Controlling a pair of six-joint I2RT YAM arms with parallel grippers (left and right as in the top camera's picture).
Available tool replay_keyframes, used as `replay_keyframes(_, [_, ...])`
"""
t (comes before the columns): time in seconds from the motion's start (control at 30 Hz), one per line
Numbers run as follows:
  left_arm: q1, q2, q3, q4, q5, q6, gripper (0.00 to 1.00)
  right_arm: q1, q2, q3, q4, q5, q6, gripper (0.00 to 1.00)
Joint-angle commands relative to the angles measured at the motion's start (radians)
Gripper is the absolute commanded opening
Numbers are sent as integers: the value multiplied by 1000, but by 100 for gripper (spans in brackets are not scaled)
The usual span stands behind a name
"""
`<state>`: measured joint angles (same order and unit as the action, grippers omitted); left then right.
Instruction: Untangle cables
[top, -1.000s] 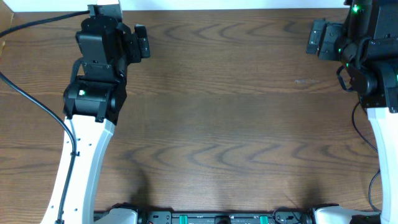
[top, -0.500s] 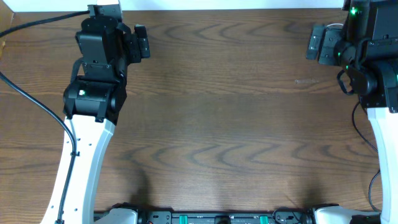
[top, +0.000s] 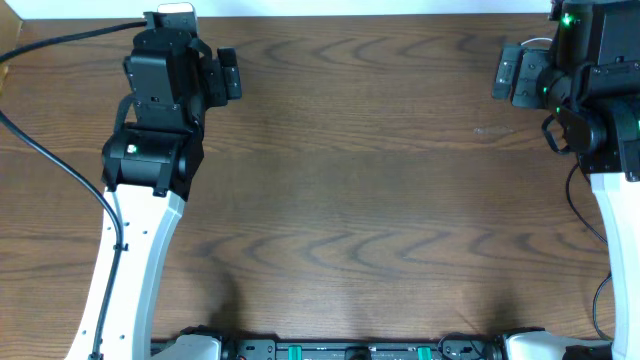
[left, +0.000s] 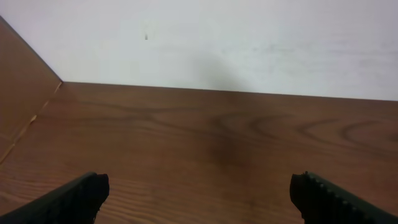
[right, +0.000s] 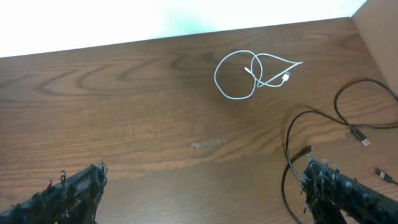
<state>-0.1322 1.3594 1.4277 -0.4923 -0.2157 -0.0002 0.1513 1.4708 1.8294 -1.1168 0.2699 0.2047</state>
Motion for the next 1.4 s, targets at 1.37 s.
replay_keyframes(1.37, [-2, -6, 31, -245, -13, 6, 98, 7, 0, 3, -65, -11, 8, 99])
